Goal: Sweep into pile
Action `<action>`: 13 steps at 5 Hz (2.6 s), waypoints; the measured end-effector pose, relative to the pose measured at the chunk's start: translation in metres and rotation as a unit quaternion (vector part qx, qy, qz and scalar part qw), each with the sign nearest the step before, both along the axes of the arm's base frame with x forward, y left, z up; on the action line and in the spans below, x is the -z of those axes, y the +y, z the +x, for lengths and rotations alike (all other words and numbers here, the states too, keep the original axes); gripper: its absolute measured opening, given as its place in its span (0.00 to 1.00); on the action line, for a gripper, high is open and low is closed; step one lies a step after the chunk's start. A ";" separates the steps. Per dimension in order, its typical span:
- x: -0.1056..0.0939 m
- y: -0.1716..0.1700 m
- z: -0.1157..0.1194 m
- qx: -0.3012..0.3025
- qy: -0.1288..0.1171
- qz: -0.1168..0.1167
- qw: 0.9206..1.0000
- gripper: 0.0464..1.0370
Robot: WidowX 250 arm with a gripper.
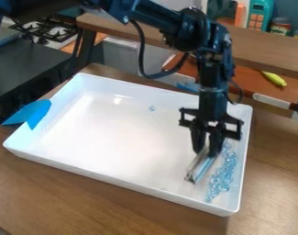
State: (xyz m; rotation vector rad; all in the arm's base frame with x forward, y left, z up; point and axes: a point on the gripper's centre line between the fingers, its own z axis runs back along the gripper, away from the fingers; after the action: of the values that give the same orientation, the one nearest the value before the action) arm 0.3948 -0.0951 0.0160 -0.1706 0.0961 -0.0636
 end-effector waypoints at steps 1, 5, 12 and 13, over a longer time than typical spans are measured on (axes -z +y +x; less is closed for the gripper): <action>0.004 0.049 -0.017 -0.056 -0.021 0.003 0.998 0.28; 0.001 0.197 0.021 -0.133 -0.057 0.091 0.985 0.28; 0.010 0.049 0.065 -0.064 -0.005 0.045 0.997 0.28; 0.008 0.026 0.069 -0.043 -0.017 0.036 0.998 0.28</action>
State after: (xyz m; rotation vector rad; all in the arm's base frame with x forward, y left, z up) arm 0.4642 -0.0693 0.0078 -0.1013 0.0562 0.0219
